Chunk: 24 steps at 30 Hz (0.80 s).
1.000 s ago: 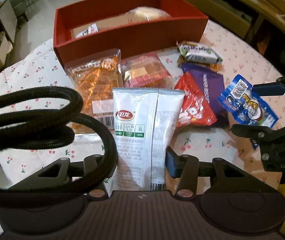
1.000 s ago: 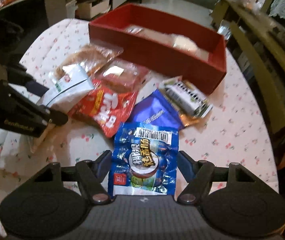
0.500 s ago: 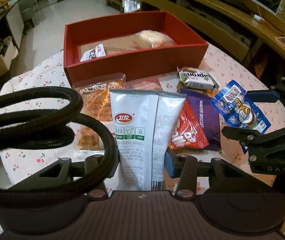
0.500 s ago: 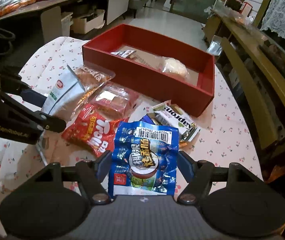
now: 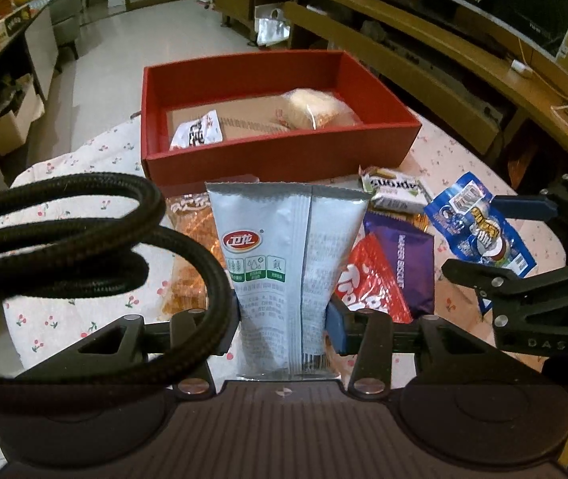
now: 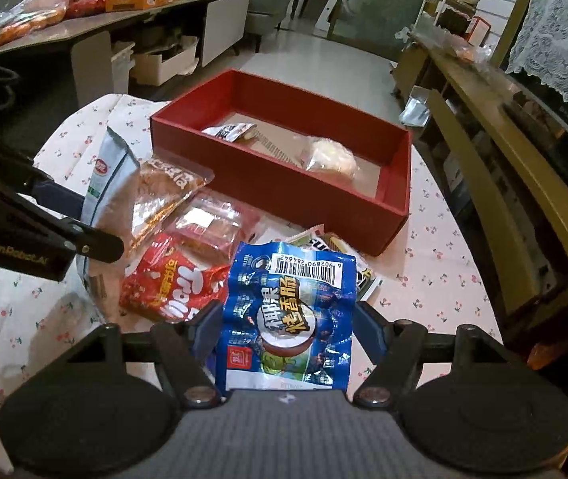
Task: Organize snacks
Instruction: 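Carry sausage packet with right tool while left tool carries Weilong packet to the box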
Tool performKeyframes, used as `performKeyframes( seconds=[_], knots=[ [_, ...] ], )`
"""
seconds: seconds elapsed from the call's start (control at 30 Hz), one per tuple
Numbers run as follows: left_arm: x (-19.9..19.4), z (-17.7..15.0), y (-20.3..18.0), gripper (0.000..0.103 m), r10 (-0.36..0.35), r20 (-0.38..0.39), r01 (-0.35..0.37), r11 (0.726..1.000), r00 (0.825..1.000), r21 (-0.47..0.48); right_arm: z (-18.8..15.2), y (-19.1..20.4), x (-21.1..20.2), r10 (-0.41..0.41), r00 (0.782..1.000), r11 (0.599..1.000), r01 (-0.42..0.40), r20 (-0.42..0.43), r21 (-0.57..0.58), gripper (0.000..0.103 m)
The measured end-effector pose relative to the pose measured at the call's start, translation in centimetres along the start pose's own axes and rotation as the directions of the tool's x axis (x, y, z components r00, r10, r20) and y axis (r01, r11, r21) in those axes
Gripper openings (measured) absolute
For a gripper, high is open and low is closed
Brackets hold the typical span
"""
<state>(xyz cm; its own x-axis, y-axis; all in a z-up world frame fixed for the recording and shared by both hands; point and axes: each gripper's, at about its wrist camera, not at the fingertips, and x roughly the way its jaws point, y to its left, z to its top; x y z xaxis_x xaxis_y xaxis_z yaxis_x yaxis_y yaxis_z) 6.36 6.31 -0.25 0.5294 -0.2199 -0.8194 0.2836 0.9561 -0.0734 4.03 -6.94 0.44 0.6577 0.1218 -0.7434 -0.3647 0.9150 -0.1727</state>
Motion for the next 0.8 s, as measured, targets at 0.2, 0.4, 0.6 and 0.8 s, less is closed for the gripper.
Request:
performKeyframes(
  seconds=[0.2, 0.4, 0.6, 0.8],
  knots=[
    [-0.4, 0.5, 0.4, 0.053, -0.011, 0.024, 0.011, 1.000, 1.000, -0.020, 0.4, -0.3, -0.1, -0.002, 1.000, 1.000, 0.002, 0.013, 0.012, 0.098],
    [-0.7, 1.4, 0.6, 0.053, -0.023, 0.046, 0.025, 0.999, 0.999, -0.034, 1.1, -0.5, -0.3, -0.003, 0.999, 1.000, 0.003, 0.033, 0.016, 0.098],
    [-0.8, 2.5, 0.5, 0.053, -0.032, 0.075, 0.035, 0.998, 0.997, -0.042, 2.1, -0.8, -0.4, -0.011, 0.998, 1.000, 0.009, 0.060, 0.024, 0.098],
    [-0.5, 3.5, 0.3, 0.053, -0.039, 0.086, 0.043, 0.998, 0.996, -0.042, 2.9, -1.3, -0.2, -0.019, 0.997, 0.999, 0.017, 0.075, 0.030, 0.098]
  ],
)
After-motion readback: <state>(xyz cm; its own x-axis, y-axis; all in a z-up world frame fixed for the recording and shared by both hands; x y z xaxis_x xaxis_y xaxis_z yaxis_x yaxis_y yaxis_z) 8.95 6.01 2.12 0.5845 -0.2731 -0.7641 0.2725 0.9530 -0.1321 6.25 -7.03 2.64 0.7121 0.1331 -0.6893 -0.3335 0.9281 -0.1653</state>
